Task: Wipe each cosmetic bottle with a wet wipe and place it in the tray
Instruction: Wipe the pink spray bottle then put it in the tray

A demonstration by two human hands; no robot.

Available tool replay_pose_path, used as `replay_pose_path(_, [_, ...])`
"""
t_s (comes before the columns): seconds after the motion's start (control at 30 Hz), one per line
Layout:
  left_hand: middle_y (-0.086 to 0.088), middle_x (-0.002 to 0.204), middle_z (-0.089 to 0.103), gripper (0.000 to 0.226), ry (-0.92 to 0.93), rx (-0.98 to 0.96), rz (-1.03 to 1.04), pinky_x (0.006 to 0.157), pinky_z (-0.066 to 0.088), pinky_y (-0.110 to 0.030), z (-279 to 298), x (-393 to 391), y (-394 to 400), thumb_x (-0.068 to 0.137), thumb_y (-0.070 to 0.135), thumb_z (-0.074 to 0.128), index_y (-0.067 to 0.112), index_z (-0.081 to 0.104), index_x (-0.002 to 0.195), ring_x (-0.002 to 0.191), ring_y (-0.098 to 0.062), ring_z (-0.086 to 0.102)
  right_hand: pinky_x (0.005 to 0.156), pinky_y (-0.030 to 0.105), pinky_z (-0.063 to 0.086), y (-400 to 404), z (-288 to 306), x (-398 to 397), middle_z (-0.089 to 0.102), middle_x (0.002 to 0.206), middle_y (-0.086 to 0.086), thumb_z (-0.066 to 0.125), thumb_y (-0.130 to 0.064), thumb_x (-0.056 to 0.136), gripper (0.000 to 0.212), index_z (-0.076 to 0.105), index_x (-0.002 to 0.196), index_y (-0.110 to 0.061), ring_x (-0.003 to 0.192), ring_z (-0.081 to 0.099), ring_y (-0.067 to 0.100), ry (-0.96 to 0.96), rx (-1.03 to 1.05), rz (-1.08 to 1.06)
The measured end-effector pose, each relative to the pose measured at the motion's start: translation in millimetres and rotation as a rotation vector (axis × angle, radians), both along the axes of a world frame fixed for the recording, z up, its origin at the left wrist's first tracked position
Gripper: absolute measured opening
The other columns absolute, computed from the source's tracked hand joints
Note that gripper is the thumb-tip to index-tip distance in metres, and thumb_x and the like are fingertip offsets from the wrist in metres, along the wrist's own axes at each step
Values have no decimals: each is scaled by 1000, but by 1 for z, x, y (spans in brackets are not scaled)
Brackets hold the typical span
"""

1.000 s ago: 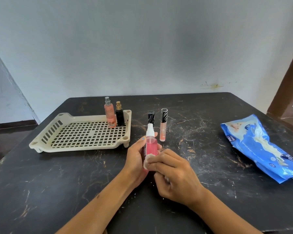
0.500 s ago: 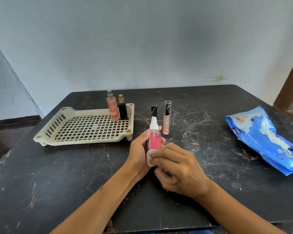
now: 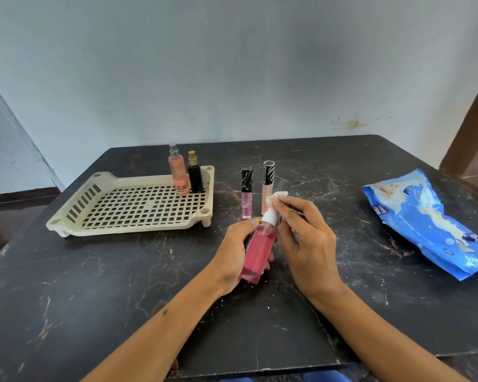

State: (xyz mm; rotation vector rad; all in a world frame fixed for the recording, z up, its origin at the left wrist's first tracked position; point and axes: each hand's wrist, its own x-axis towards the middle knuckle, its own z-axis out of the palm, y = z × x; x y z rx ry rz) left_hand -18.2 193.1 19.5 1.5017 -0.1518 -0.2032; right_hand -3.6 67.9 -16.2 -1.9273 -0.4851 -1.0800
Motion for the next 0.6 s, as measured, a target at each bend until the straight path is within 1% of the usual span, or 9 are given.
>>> replay_pose_path(0.07, [-10, 68, 57, 36, -5, 1, 14, 49, 46, -26, -1, -1, 0, 98, 24, 28, 8, 59, 93, 56, -16, 54, 88, 26, 53, 0, 2, -1, 64, 111, 12, 59, -4, 90, 26, 68, 113, 2, 101, 63, 19, -29, 2, 0])
replay_pose_path(0.13, [-8, 72, 60, 36, -7, -35, 55, 53, 46, -27, -2, -1, -1, 98, 24, 30, 12, 63, 91, 62, -17, 56, 86, 23, 53, 2, 3, -5, 66, 103, 11, 57, -8, 89, 24, 71, 105, 3, 95, 63, 17, -85, -18, 22])
replay_pose_path(0.2, [-6, 77, 63, 37, -4, -116, 92, 62, 46, -29, -2, -1, -1, 97, 23, 32, 16, 67, 87, 71, -16, 58, 84, 20, 52, 4, 4, -7, 68, 98, 10, 58, -5, 85, 22, 74, 98, 2, 90, 63, 16, -135, -40, 59])
replay_pose_path(0.27, [-6, 79, 64, 38, 0, -177, 97, 71, 46, -31, -2, -1, 0, 96, 20, 33, 15, 69, 86, 77, -17, 59, 85, 15, 49, 4, 4, -8, 69, 97, 8, 61, -1, 80, 21, 75, 95, 1, 88, 62, 14, -169, -68, 73])
replay_pose_path(0.3, [-6, 80, 65, 38, 4, -186, 96, 74, 46, -32, -1, 0, 0, 96, 20, 33, 14, 69, 86, 78, -17, 59, 85, 14, 47, 4, 5, -8, 69, 96, 8, 62, 2, 77, 22, 75, 94, 1, 86, 61, 14, -184, -84, 68])
replay_pose_path(0.37, [-6, 76, 64, 36, 55, -207, 103, 70, 45, -32, -2, 2, 0, 95, 21, 35, 11, 68, 84, 73, -16, 59, 81, 16, 49, 3, 5, -10, 70, 94, 7, 63, 7, 71, 24, 76, 90, 1, 82, 62, 17, -211, -123, 91])
replay_pose_path(0.47, [-4, 65, 55, 29, 189, -319, 102, 56, 35, -29, -2, 7, 2, 91, 27, 40, 7, 59, 80, 57, -14, 50, 73, 28, 54, 9, 5, -19, 72, 93, 8, 62, 9, 67, 20, 76, 81, 1, 76, 65, 24, -257, -255, 242])
replay_pose_path(0.53, [-2, 56, 51, 31, 232, -355, 110, 51, 36, -25, -3, 8, 3, 91, 26, 40, 8, 56, 72, 49, -11, 47, 70, 30, 54, 11, 6, -24, 72, 92, 10, 62, 9, 65, 18, 74, 76, 2, 73, 64, 25, -279, -366, 324])
replay_pose_path(0.6, [-2, 55, 49, 31, 238, -366, 103, 49, 36, -24, -2, 8, 3, 91, 26, 40, 9, 56, 70, 47, -11, 46, 69, 30, 53, 11, 6, -24, 72, 92, 10, 61, 9, 65, 18, 74, 75, 1, 71, 63, 25, -279, -399, 340])
